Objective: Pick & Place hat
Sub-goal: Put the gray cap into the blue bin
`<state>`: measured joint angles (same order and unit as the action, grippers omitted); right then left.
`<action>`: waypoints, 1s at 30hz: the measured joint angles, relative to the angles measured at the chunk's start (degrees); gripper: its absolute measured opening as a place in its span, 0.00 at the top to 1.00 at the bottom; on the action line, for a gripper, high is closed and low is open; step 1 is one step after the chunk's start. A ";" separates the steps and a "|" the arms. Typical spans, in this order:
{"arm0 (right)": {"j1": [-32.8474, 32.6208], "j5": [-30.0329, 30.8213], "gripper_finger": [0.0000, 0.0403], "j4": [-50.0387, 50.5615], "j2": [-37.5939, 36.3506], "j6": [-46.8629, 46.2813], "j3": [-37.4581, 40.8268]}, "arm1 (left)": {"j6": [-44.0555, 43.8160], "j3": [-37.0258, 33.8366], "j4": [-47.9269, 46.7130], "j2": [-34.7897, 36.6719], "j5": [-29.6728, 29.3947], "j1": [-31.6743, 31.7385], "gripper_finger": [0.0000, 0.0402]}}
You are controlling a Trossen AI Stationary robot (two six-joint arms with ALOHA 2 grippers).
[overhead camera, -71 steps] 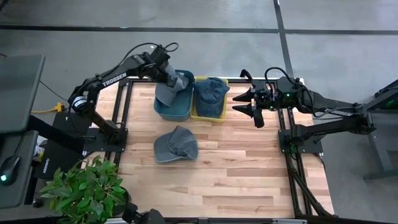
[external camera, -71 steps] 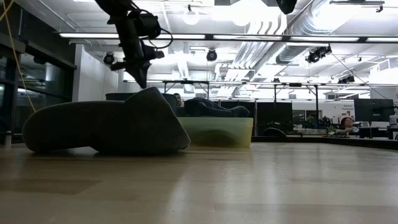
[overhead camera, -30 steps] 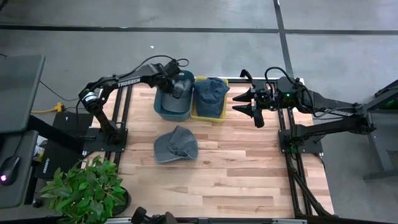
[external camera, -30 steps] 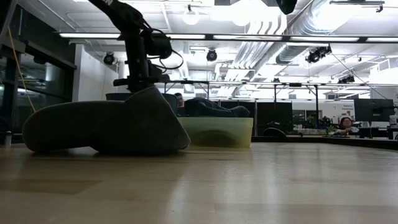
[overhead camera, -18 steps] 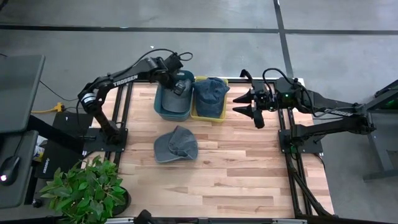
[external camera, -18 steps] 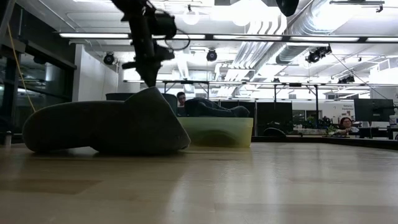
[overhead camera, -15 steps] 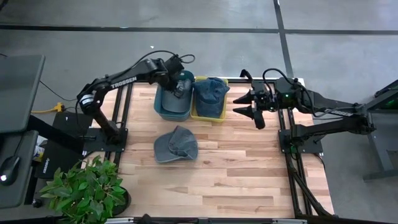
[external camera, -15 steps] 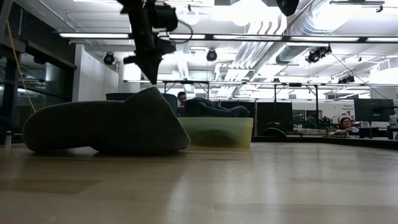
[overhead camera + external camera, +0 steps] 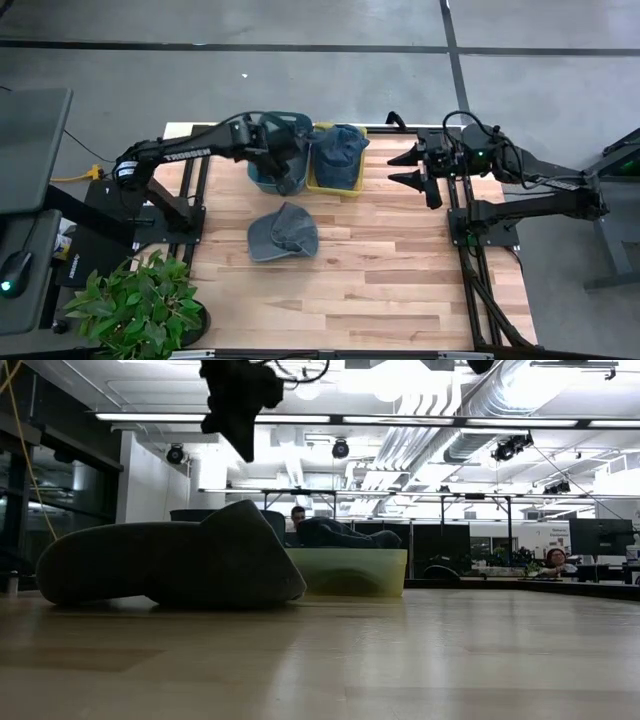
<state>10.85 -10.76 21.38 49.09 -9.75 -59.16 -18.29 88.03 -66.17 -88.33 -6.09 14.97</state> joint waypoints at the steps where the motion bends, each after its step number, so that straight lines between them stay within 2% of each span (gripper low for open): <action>1: 0.00 0.02 0.55 0.34 -0.38 0.37 0.00 | -0.32 0.00 0.02 0.00 0.02 -1.15 1.00; 7: 0.00 0.02 0.55 4.71 -2.31 2.18 0.00 | -3.34 -0.35 0.36 0.03 1.49 -8.14 1.00; 13: -0.02 -0.29 0.55 9.67 -4.17 3.89 0.00 | -8.03 -4.23 0.34 0.02 5.61 -14.65 1.00; 17: -0.02 -0.31 0.55 10.61 -5.03 5.50 0.00 | -10.54 -7.20 1.44 0.00 6.75 -19.39 0.94; 22: 0.00 -0.31 0.55 10.59 -5.35 6.40 0.00 | -12.00 -9.75 7.10 0.00 6.52 -24.75 0.76; 27: 0.00 -0.31 0.55 10.97 -5.32 7.27 0.00 | -11.96 -9.90 10.39 0.00 3.19 -28.15 0.50; 30: 0.00 -0.42 0.55 11.09 -5.32 7.27 0.00 | -9.92 -9.85 11.45 -0.98 3.09 -29.34 0.36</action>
<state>10.85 -11.18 32.47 43.77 -2.48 -59.16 -28.21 78.18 -54.72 -89.31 -3.00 -14.37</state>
